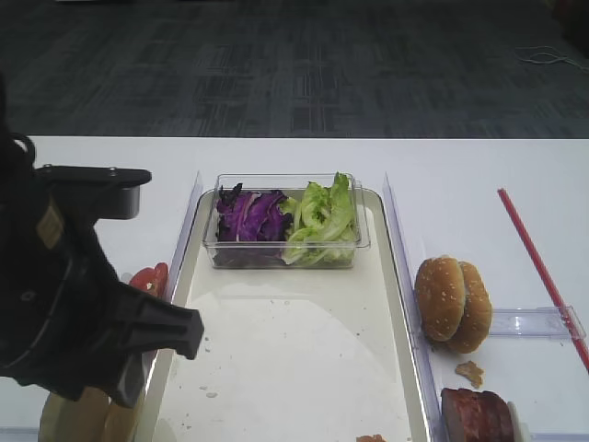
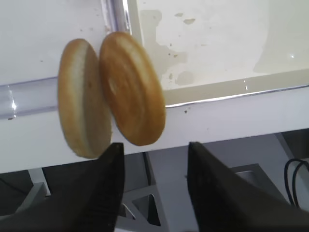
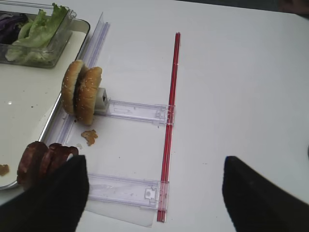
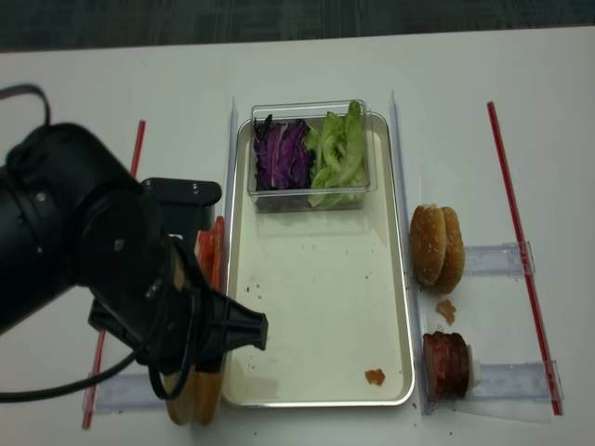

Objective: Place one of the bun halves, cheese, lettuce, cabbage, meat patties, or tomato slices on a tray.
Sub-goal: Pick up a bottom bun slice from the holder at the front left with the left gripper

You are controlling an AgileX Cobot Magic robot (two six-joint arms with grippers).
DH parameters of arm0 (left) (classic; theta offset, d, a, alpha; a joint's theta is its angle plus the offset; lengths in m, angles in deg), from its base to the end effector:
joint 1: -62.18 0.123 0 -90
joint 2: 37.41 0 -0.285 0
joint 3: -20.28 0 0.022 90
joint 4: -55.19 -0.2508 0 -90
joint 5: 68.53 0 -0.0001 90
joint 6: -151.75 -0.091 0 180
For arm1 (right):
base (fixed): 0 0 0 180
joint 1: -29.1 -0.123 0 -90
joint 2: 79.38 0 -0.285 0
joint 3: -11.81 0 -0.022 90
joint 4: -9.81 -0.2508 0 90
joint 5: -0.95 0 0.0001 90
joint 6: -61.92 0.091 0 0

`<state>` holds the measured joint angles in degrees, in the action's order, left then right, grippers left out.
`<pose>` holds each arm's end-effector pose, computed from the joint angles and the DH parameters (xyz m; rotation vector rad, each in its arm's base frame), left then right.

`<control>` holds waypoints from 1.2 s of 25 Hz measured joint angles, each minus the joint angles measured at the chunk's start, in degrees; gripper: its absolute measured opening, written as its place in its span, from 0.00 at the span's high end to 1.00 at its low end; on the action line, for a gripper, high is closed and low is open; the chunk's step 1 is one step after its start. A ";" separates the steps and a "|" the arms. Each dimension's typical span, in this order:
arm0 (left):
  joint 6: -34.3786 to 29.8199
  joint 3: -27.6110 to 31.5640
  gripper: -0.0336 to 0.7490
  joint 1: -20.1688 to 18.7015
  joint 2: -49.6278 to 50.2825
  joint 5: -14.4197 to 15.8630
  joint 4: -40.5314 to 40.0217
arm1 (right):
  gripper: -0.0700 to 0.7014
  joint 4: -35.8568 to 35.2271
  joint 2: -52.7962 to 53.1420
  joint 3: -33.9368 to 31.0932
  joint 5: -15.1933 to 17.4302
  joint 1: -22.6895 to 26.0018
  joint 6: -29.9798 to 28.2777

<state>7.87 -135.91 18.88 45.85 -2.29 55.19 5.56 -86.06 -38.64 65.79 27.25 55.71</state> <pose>0.1625 -0.1531 0.2630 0.1910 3.0437 -0.1139 -0.0075 0.0059 0.2627 -0.1555 2.1210 0.0451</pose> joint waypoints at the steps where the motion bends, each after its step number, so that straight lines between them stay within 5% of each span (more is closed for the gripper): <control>1: 0.81 -0.64 0.59 -0.51 0.96 -0.09 0.00 | 0.16 0.00 0.00 0.00 0.00 0.00 0.00; 11: 6.94 -1.63 0.60 -1.52 5.35 -0.39 -4.04 | 0.16 0.00 0.00 0.00 0.00 0.00 0.00; 30: 7.46 -2.01 0.60 -1.52 10.83 -2.10 -4.75 | 0.16 0.00 0.00 0.00 0.00 0.00 0.12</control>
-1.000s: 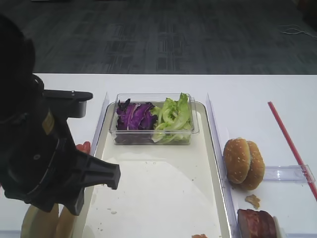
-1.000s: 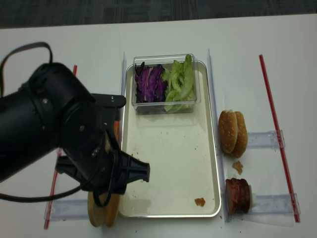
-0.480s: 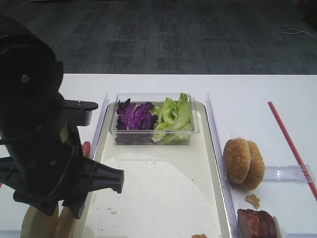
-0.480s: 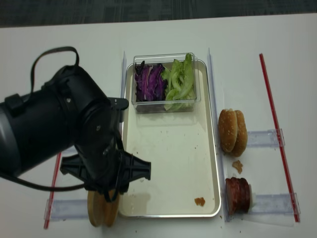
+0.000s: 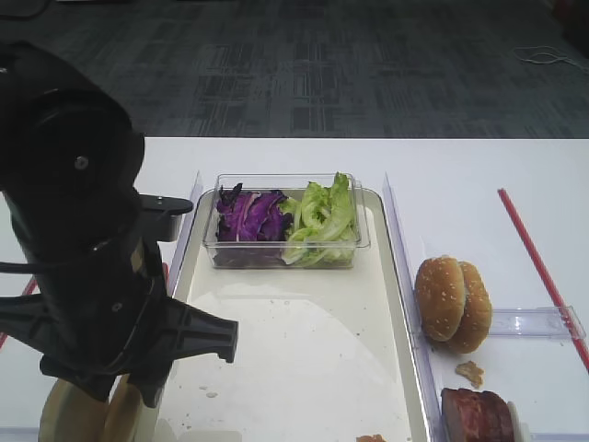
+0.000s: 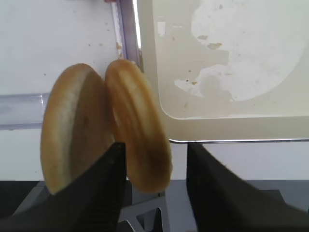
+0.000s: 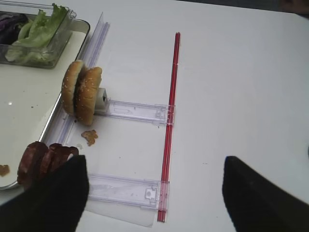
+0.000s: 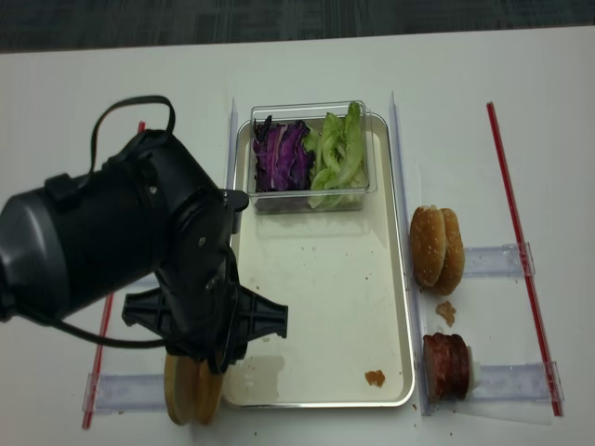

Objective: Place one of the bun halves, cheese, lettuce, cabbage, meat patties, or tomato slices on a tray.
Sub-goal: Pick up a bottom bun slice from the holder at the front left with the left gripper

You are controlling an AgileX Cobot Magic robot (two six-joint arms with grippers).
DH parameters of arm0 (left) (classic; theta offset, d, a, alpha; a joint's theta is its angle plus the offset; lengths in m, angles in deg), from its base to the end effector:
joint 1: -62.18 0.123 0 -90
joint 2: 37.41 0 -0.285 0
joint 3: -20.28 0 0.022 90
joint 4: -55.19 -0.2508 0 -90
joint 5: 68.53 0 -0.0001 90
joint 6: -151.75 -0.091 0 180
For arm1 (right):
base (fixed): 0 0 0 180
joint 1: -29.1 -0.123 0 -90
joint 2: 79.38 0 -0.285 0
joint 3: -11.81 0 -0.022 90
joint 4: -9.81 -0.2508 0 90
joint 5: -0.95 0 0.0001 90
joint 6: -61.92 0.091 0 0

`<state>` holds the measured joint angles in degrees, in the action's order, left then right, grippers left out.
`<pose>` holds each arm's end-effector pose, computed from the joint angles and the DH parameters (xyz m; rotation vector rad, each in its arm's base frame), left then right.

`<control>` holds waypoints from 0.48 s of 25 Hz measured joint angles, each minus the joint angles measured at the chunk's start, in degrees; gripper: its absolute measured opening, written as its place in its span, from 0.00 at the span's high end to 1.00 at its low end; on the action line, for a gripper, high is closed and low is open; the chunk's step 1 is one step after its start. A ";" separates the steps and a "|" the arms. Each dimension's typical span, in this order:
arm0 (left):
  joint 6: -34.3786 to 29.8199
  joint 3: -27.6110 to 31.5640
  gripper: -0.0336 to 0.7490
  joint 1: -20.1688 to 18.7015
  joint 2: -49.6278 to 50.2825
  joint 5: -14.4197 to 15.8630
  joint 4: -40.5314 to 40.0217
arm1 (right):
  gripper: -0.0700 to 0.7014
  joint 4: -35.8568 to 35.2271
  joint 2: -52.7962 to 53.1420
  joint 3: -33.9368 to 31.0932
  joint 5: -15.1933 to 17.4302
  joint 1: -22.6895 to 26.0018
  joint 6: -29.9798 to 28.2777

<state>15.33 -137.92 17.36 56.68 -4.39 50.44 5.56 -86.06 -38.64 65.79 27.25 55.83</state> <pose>0.1860 -0.1753 0.2268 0.0893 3.0876 0.0832 -0.0075 0.0059 0.2627 -0.1533 2.1211 0.0463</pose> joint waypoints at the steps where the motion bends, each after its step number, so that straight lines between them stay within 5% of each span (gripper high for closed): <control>1: 0.00 0.00 0.60 0.00 0.15 0.00 0.00 | 0.16 0.00 0.00 0.00 0.00 0.00 0.00; 12: 0.00 0.00 0.60 0.00 2.71 -0.13 -0.24 | 0.16 0.00 0.00 0.00 0.00 0.00 0.00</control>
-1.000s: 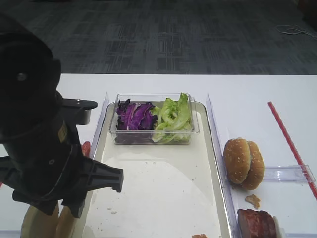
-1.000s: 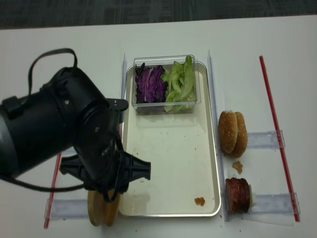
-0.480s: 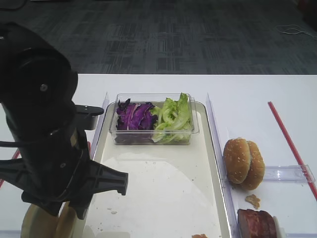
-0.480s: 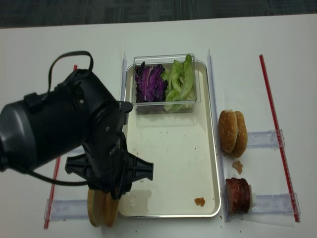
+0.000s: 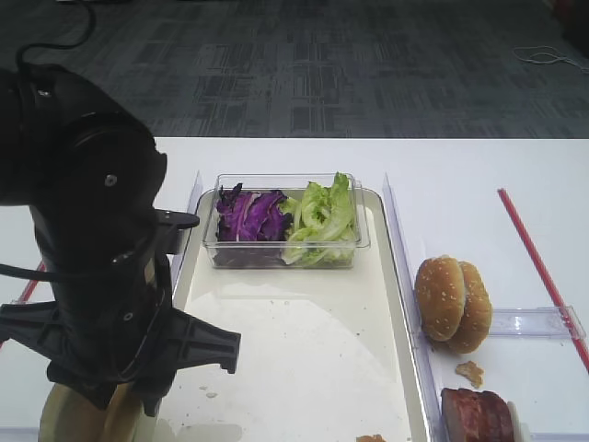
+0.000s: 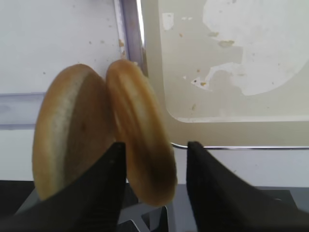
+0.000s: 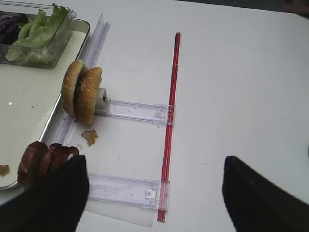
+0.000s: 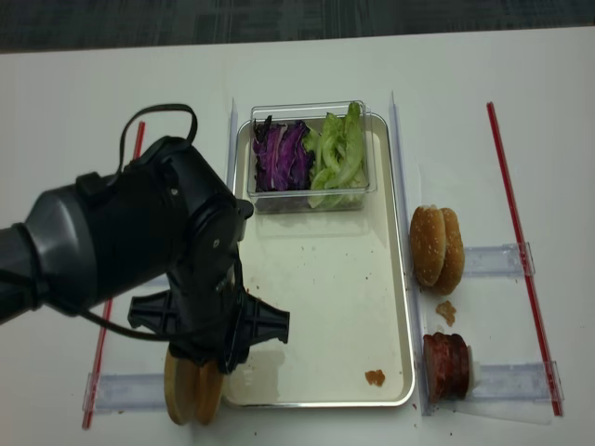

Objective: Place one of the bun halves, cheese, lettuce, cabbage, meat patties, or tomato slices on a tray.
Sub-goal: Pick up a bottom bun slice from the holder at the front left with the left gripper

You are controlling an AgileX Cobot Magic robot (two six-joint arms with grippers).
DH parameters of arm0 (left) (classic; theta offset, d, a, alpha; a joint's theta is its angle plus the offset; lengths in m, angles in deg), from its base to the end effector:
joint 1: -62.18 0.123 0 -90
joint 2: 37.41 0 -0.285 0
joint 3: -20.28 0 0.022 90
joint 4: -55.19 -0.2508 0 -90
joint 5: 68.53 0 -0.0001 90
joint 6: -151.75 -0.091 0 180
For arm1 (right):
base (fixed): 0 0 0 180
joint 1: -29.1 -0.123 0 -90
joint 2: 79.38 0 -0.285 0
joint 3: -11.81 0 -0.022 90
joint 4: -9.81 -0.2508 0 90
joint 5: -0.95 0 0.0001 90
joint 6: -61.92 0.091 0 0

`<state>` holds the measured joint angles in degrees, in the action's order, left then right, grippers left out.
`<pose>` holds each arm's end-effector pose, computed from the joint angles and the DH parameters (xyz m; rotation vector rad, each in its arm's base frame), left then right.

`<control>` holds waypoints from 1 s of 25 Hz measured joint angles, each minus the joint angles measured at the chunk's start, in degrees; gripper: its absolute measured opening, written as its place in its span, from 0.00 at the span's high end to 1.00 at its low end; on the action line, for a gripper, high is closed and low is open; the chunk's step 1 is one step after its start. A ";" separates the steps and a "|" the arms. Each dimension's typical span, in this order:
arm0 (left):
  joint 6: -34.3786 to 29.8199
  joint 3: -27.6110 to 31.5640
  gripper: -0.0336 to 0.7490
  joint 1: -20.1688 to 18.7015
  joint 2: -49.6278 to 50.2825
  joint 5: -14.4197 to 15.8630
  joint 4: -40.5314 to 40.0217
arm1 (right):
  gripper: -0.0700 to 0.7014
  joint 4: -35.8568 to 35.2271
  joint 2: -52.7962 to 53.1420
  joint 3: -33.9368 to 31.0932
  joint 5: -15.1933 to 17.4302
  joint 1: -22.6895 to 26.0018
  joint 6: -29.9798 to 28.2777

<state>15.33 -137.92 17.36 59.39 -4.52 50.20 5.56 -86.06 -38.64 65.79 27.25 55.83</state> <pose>0.1897 -0.1785 0.2146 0.0960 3.1158 0.1360 -0.0075 0.0059 0.2627 -0.1533 2.1211 0.0463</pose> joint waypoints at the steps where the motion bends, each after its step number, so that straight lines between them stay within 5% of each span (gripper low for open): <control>1: 0.00 0.00 0.60 0.00 0.10 0.00 -0.14 | 0.16 0.00 0.00 0.00 0.00 0.00 0.00; 25: 0.00 0.00 0.68 0.00 0.10 3.24 -2.20 | 0.16 0.00 0.00 0.00 0.00 0.00 0.00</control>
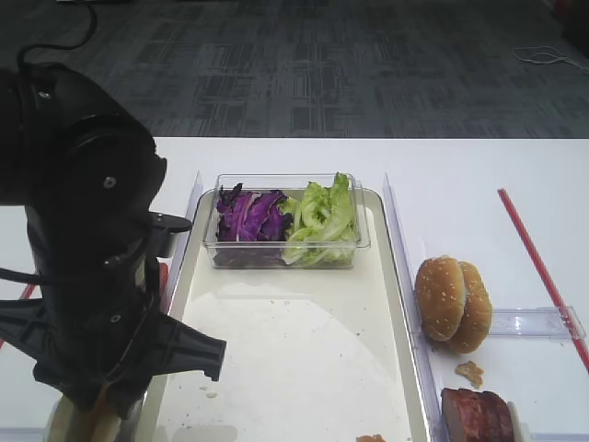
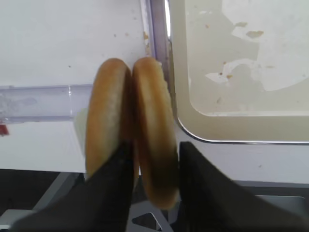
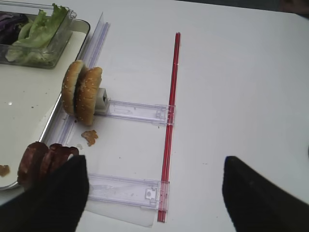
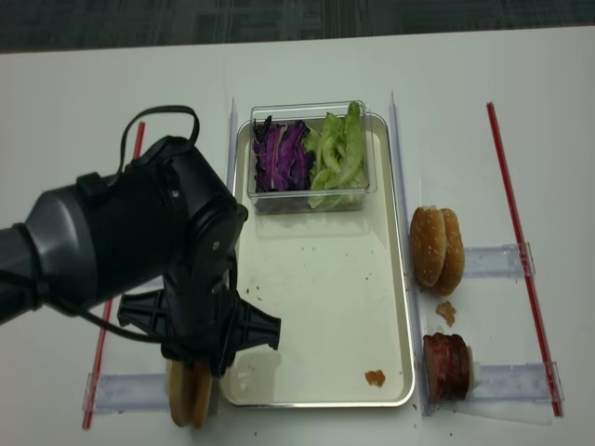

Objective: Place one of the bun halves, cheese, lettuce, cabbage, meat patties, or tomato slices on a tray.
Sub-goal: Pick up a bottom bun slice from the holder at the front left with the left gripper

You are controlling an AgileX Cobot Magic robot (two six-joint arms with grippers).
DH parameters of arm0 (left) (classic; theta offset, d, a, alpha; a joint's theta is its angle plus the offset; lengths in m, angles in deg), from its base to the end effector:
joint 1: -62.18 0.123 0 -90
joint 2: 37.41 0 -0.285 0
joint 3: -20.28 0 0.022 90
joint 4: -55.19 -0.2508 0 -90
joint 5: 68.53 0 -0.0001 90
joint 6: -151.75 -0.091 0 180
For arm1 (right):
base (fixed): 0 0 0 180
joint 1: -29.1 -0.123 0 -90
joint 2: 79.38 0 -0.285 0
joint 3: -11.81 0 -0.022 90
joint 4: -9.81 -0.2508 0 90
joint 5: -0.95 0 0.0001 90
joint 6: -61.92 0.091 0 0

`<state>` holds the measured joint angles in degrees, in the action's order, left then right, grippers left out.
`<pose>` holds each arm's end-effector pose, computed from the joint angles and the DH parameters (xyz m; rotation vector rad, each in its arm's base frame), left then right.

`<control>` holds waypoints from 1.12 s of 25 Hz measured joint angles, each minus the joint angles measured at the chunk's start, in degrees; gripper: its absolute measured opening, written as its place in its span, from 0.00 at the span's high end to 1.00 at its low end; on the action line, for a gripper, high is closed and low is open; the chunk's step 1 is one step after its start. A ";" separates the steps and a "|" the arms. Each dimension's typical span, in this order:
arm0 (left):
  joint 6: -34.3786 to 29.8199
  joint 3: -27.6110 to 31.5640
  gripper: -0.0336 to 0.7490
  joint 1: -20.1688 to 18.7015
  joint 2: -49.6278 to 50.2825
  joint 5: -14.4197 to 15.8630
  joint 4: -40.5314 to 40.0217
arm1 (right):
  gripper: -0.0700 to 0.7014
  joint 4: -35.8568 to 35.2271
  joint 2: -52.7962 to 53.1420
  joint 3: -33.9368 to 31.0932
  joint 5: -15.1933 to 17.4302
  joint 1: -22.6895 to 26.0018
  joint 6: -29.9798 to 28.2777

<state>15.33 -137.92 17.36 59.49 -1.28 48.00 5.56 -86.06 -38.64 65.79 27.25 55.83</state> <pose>0.1887 -0.1727 0.2149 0.1192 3.1256 0.2403 -0.0075 0.0059 0.2627 -0.1533 2.1211 0.0463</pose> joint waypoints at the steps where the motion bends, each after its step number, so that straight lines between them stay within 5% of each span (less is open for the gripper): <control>1: 0.00 0.00 0.69 0.00 0.00 0.09 0.00 | 0.16 0.00 0.00 0.00 0.00 0.00 0.00; 28: 0.00 0.00 0.85 0.00 0.00 0.78 -1.63 | 0.16 0.00 0.00 0.00 0.00 0.00 0.00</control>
<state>15.33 -137.92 17.36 59.49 -0.51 46.37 5.56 -86.06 -38.64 65.79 27.25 55.83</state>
